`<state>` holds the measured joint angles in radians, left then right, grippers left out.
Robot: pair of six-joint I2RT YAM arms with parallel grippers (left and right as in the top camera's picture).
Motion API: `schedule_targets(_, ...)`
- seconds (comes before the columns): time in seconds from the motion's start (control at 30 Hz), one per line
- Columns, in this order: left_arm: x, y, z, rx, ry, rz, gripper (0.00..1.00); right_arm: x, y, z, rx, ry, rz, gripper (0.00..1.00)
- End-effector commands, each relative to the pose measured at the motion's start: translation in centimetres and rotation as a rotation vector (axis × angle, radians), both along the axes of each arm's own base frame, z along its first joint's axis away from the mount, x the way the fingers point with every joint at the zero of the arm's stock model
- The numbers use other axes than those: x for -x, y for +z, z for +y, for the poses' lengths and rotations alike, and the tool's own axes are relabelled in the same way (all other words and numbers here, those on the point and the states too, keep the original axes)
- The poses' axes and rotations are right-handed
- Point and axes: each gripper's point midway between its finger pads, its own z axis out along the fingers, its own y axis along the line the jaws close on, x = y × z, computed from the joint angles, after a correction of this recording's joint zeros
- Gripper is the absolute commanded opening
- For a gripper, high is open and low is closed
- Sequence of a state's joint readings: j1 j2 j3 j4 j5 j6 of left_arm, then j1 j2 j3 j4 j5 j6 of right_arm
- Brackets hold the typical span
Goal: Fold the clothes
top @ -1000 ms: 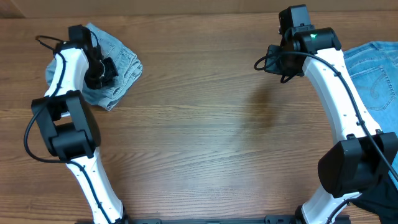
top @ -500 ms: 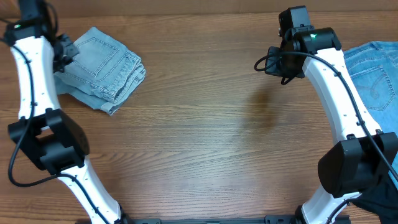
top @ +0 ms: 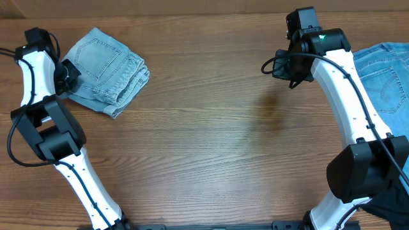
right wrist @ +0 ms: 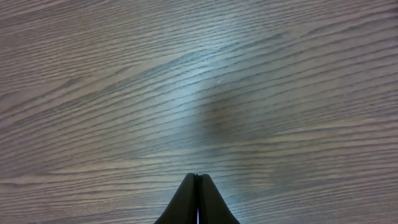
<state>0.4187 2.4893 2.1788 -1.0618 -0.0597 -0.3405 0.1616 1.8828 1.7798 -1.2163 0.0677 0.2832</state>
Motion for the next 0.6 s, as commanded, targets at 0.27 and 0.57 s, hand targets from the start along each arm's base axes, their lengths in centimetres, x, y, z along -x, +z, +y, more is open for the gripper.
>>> schedule_targets(0.27,-3.9,15.2,-10.0,0.066,-0.215,-0.238,0.04,-0.7,0.2,-2.6,0.055,-0.082,-0.028,0.36)
schedule_targets(0.57,-1.1,3.4,-15.3,0.039,-0.267,0.02,0.04,-1.2,0.8,-11.2,0.179,-0.27,-0.061,1.0)
